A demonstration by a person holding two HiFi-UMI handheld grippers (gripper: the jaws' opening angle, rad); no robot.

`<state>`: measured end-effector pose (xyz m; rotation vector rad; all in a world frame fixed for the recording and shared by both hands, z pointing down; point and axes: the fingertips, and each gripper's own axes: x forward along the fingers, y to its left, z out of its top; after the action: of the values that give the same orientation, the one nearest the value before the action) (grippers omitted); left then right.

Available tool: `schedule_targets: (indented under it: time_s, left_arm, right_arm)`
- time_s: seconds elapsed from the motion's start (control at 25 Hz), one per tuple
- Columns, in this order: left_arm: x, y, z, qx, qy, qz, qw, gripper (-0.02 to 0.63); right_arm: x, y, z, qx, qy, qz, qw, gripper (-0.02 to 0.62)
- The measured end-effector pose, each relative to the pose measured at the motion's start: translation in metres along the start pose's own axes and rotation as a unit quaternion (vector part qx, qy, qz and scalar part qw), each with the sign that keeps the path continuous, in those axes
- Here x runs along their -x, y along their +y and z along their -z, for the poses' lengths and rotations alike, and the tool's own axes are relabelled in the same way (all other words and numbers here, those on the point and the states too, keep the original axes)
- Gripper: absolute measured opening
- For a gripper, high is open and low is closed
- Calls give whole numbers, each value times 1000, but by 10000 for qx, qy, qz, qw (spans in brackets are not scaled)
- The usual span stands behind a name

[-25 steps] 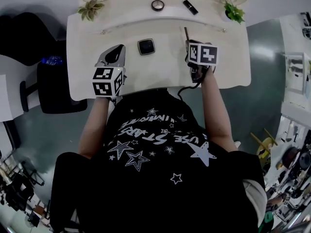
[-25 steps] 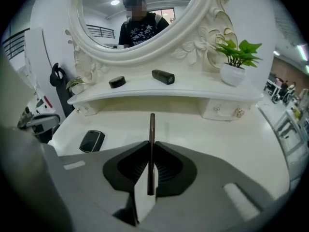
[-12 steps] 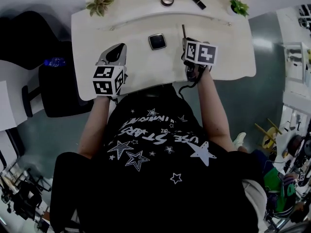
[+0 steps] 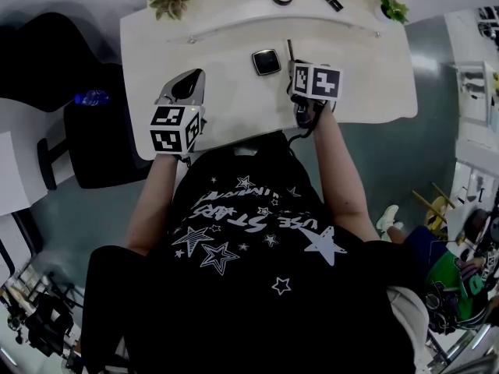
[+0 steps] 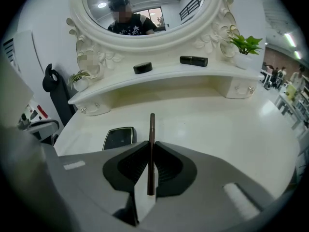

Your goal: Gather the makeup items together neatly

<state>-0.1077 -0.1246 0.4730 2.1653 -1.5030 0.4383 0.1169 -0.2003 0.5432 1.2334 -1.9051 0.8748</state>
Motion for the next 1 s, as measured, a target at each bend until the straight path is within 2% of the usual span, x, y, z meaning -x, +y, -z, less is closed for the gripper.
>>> schedule_targets:
  time_s: [0.44,0.76,1.0]
  left_arm:
    - [1,13,7,28,117,137,9998,2]
    - [5,13,12,-24,163,257,9995,2]
    - [12,13,14,-53,127,304,9994,2]
  right_arm:
    - [-12,0,11,284,266,345,9986,67]
    - [-13,1,12,357,249,494,9978,71]
    - [-6,4,19,357,240,410,9982,177]
